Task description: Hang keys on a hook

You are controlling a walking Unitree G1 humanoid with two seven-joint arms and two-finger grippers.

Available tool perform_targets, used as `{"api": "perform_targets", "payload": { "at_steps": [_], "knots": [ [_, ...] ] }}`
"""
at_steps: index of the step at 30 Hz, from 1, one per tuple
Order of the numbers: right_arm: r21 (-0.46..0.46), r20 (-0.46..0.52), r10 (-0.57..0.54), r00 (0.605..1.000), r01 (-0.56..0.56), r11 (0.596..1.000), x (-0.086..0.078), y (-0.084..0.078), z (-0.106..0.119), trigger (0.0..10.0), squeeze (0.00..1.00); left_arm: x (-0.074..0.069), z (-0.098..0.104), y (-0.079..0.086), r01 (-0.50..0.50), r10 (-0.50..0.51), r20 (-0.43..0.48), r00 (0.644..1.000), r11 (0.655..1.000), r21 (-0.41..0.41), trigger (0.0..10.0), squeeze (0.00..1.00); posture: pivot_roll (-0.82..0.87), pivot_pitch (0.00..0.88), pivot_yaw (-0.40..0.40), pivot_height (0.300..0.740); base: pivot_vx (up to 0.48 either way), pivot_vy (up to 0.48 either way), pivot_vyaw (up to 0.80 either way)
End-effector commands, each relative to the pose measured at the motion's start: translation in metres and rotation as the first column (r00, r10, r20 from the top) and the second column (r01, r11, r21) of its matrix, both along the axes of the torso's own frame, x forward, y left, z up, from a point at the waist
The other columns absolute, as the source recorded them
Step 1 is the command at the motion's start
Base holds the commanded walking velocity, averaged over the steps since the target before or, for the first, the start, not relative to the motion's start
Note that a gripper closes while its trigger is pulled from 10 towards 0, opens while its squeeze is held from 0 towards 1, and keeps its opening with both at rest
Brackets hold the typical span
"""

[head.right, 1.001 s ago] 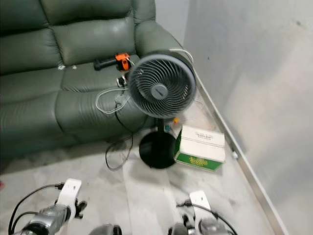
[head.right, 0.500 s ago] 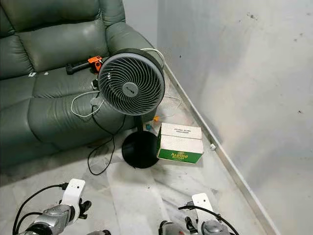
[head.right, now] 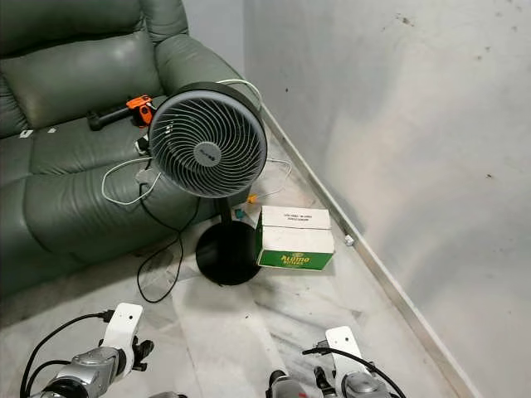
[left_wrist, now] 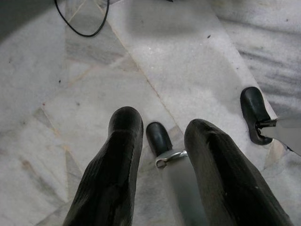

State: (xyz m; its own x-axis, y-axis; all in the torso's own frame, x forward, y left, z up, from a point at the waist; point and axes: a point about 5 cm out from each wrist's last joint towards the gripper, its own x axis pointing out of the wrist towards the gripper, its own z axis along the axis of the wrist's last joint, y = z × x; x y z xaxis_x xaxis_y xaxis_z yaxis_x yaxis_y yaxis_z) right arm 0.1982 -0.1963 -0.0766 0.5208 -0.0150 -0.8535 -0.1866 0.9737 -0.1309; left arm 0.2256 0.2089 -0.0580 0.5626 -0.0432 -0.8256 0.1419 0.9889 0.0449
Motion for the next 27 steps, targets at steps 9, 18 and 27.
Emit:
{"api": "perform_targets", "payload": {
  "at_steps": [9, 18, 27],
  "knots": [
    [-0.005, -0.023, -0.002, 1.0, 0.002, 1.0, -0.005, -0.0024, -0.0023, 10.0, 0.0, -0.0067, -0.0038, 0.0028, -0.016, 0.016, -0.032, 0.999, 1.0, 0.006, 10.0, 0.0, -0.04, 0.173, -0.006, 0.74, 0.0, 0.0, -0.7],
    [-0.001, -0.02, -0.004, 1.0, 0.004, 1.0, -0.0042, -0.0008, -0.0022, 10.0, 0.0, -0.006, -0.003, 0.0047, -0.006, 0.007, -0.033, 0.999, 1.0, 0.018, 10.0, 0.0, -0.03, 0.178, 0.001, 0.74, 0.0, 0.0, -0.7],
    [-0.008, -0.017, 0.003, 1.0, -0.003, 1.0, -0.0044, -0.0032, -0.0018, 10.0, 0.0, -0.0062, -0.0035, 0.0026, -0.012, 0.012, -0.031, 0.999, 1.0, 0.011, 10.0, 0.0, -0.04, 0.182, -0.011, 0.74, 0.0, 0.0, -0.61]
  ]
}}
